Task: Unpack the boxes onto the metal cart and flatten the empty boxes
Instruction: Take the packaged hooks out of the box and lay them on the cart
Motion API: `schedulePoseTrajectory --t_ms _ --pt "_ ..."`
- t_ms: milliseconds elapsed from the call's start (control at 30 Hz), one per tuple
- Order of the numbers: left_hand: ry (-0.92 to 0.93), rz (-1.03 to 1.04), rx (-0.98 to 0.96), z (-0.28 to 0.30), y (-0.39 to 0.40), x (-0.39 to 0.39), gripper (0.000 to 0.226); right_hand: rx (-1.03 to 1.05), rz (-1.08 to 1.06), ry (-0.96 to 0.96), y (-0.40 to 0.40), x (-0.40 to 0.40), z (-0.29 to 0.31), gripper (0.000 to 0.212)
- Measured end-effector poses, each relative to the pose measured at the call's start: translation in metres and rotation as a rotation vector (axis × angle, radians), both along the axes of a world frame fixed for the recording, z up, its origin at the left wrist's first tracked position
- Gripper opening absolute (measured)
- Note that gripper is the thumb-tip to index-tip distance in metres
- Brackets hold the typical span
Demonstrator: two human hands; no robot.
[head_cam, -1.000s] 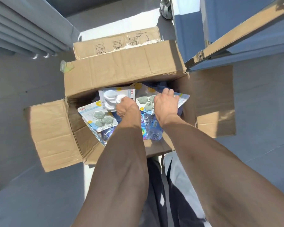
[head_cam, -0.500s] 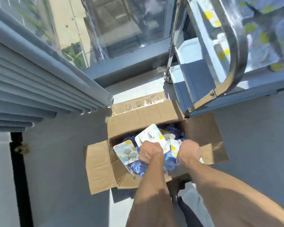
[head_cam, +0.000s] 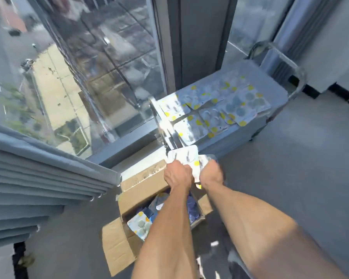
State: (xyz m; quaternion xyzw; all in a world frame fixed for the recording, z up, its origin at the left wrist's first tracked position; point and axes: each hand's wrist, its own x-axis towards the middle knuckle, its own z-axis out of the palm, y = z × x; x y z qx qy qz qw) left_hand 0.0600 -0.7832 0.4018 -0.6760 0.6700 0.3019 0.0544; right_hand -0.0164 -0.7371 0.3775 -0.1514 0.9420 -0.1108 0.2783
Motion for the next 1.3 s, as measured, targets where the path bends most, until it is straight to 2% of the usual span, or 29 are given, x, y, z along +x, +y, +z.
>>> schedulePoseTrajectory --t_ms 200,400,533,633,700,933,1067,1300 --pt "0.036 0.028 -0.043 0.038 0.011 -0.108 0.030 -0.086 -0.013 -0.007 0.015 -0.106 0.040 0.029" --pt "0.018 0.047 -0.069 0.060 0.021 -0.229 0.028 -0.108 0.140 -0.025 0.022 -0.231 0.061 0.029" --pt "0.024 0.050 -0.074 0.072 0.001 -0.288 0.025 -0.089 0.170 0.048 0.013 -0.308 0.071 0.025" --pt "0.026 0.109 -0.086 0.075 -0.024 -0.314 0.021 -0.113 0.158 0.049 0.001 -0.349 0.077 0.036" --pt "0.028 0.139 -0.092 0.069 -0.045 -0.330 0.018 -0.106 0.149 0.060 -0.011 -0.376 0.073 0.038" --pt "-0.032 0.121 -0.033 0.024 -0.116 -0.387 0.020 -0.013 0.205 0.057 -0.081 -0.446 0.041 0.023" --pt "-0.047 0.118 0.008 -0.012 -0.175 -0.430 0.020 0.083 0.274 0.090 -0.147 -0.484 0.016 0.027" --pt "-0.036 0.157 0.056 -0.072 -0.262 -0.466 0.018 0.090 0.364 0.098 -0.263 -0.519 -0.036 0.023"
